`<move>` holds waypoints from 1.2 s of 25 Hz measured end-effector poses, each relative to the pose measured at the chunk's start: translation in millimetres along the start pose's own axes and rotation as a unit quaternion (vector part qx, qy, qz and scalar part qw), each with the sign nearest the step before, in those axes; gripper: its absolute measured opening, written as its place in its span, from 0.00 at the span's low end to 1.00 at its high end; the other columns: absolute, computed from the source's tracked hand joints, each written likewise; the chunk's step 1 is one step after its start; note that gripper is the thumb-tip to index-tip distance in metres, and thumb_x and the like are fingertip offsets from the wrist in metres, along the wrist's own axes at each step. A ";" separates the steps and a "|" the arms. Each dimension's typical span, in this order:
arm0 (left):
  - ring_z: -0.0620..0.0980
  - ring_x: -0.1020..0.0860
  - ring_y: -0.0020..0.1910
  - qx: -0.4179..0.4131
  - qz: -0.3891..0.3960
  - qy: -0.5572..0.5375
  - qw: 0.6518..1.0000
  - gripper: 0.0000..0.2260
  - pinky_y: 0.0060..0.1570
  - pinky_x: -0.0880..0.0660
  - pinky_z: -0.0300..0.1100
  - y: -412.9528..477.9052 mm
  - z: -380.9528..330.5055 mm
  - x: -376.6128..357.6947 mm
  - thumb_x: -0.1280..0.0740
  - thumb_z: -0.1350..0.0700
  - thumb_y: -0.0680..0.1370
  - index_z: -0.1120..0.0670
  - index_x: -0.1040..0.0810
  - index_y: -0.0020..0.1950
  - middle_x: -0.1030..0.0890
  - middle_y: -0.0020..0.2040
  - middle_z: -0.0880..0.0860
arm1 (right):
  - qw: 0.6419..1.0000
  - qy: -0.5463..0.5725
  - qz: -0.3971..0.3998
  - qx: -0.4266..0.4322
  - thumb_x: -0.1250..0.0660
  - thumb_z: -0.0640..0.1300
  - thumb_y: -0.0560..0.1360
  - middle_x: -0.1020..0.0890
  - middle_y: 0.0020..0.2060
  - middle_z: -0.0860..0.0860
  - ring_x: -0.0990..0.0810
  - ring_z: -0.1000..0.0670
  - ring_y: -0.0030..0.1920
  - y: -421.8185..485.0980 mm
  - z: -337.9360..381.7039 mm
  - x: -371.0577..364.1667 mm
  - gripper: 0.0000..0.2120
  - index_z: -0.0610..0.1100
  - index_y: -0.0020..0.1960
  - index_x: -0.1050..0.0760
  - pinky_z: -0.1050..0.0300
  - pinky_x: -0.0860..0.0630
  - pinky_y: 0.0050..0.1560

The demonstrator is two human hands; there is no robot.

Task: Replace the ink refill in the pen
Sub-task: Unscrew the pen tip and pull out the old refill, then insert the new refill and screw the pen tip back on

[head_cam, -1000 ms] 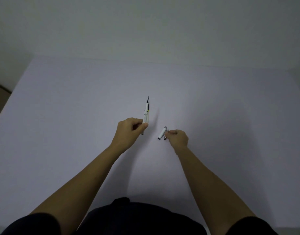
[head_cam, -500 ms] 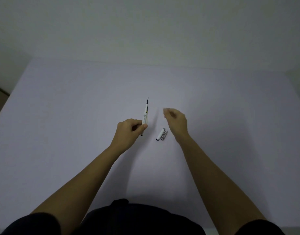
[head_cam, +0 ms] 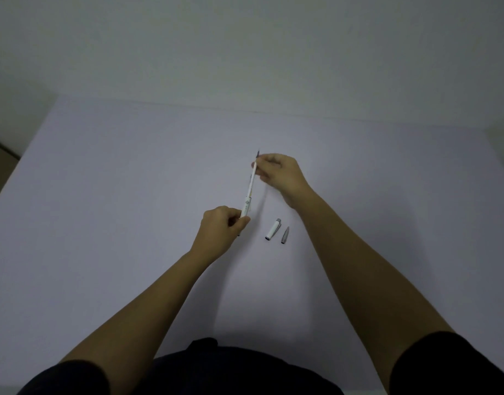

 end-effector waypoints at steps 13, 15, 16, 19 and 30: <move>0.36 0.28 0.23 0.053 -0.029 -0.039 0.997 0.15 0.28 0.34 0.23 45.3 31.6 14.7 0.33 0.54 0.75 0.60 0.21 0.32 0.28 0.23 0.45 | 0.951 -0.250 -0.172 -0.056 0.31 0.41 0.73 0.16 0.50 0.39 0.18 0.43 0.51 51.7 -72.9 39.8 0.12 0.36 0.53 0.21 0.59 0.25 0.52; 0.36 0.28 0.24 0.055 -0.029 -0.037 0.997 0.14 0.28 0.34 0.23 50.5 34.8 14.0 0.33 0.54 0.75 0.60 0.21 0.32 0.28 0.23 0.45 | 0.943 -0.282 -0.164 -0.062 0.31 0.41 0.73 0.16 0.51 0.39 0.19 0.42 0.52 59.5 -78.9 35.7 0.12 0.35 0.53 0.21 0.56 0.25 0.52; 0.36 0.28 0.24 0.057 -0.029 -0.036 0.997 0.14 0.28 0.34 0.23 52.5 36.7 13.6 0.33 0.54 0.75 0.60 0.21 0.32 0.28 0.23 0.45 | 0.940 -0.297 -0.159 -0.061 0.31 0.41 0.73 0.17 0.51 0.38 0.19 0.42 0.52 62.7 -81.0 33.7 0.12 0.35 0.53 0.22 0.56 0.25 0.53; 0.37 0.29 0.23 0.067 -0.027 -0.033 0.997 0.15 0.27 0.34 0.24 57.5 43.8 12.6 0.33 0.54 0.75 0.60 0.21 0.32 0.29 0.22 0.45 | 0.932 -0.321 -0.157 -0.057 0.32 0.40 0.74 0.17 0.51 0.38 0.20 0.42 0.53 67.9 -83.7 30.0 0.11 0.34 0.53 0.23 0.57 0.27 0.52; 0.37 0.28 0.24 0.073 -0.029 -0.030 0.996 0.16 0.28 0.34 0.24 60.7 50.4 12.9 0.33 0.54 0.75 0.62 0.22 0.31 0.29 0.22 0.45 | 0.912 -0.398 -0.101 -0.023 0.31 0.40 0.73 0.18 0.49 0.38 0.19 0.40 0.50 78.6 -71.9 -10.5 0.13 0.35 0.54 0.26 0.56 0.26 0.46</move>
Point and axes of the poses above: each hand's wrist, its own y-axis towards the middle knuckle, its own x-axis out of the back of the hand, z = x × y, the point moved 10 cm from there along y, towards the middle knuckle
